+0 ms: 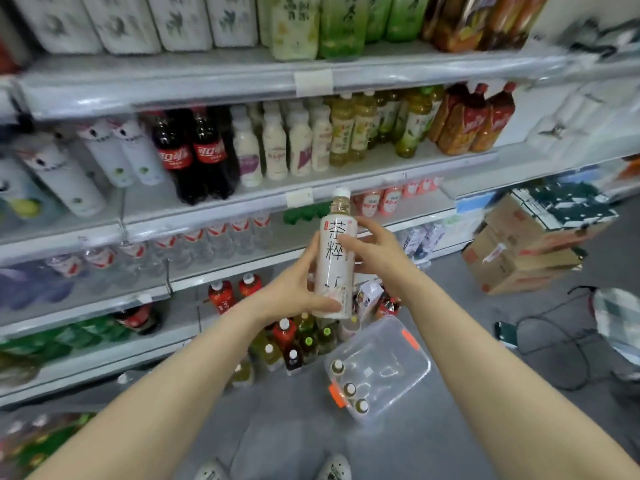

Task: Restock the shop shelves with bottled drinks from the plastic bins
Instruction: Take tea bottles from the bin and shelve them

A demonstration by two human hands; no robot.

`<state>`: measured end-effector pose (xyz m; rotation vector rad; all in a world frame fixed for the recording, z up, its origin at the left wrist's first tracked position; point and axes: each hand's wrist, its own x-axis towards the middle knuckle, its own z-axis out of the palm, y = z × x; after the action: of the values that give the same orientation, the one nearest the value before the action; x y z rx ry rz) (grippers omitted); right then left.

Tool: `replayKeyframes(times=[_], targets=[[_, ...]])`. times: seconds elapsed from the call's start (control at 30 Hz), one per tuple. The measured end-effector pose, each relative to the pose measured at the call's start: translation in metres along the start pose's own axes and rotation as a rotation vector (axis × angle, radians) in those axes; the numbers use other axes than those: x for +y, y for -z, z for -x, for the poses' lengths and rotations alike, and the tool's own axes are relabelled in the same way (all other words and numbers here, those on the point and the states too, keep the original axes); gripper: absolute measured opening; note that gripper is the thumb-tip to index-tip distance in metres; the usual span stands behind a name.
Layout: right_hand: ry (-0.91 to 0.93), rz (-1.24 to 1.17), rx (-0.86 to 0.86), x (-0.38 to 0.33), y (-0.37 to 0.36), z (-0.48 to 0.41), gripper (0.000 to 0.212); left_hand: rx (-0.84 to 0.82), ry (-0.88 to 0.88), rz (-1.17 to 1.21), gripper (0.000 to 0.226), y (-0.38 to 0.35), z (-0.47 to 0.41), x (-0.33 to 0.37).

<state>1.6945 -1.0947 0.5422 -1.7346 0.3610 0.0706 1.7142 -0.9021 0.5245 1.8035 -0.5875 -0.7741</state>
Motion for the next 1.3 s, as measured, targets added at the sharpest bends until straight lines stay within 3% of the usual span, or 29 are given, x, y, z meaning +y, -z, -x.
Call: replayKeyframes(times=[0.2, 0.43, 0.8, 1.0, 1.2, 1.3], targets=[[0.142, 0.009, -0.031, -0.070, -0.062, -0.005, 0.035, 0.144, -0.073, -0.031, 0.125, 0.073, 0.045, 0.020], [0.342, 0.147, -0.089, -0.163, -0.117, -0.005, 0.056, 0.305, -0.208, -0.116, 0.124, 0.153, 0.087, 0.057], [0.587, 0.138, -0.061, -0.292, -0.195, -0.009, 0.068, 0.484, -0.352, -0.150, 0.118, 0.262, 0.147, 0.110], [0.666, 0.032, -0.076, -0.359, -0.232, -0.009, 0.052, 0.661, -0.404, -0.205, 0.104, 0.313, 0.182, 0.132], [0.716, 0.038, -0.106, -0.418, -0.269, -0.002, 0.070, 0.765, -0.465, -0.232, 0.099, 0.358, 0.210, 0.155], [0.771, 0.067, -0.096, -0.444, -0.288, 0.003, 0.063, 0.825, -0.481, -0.259, 0.098, 0.379, 0.225, 0.166]])
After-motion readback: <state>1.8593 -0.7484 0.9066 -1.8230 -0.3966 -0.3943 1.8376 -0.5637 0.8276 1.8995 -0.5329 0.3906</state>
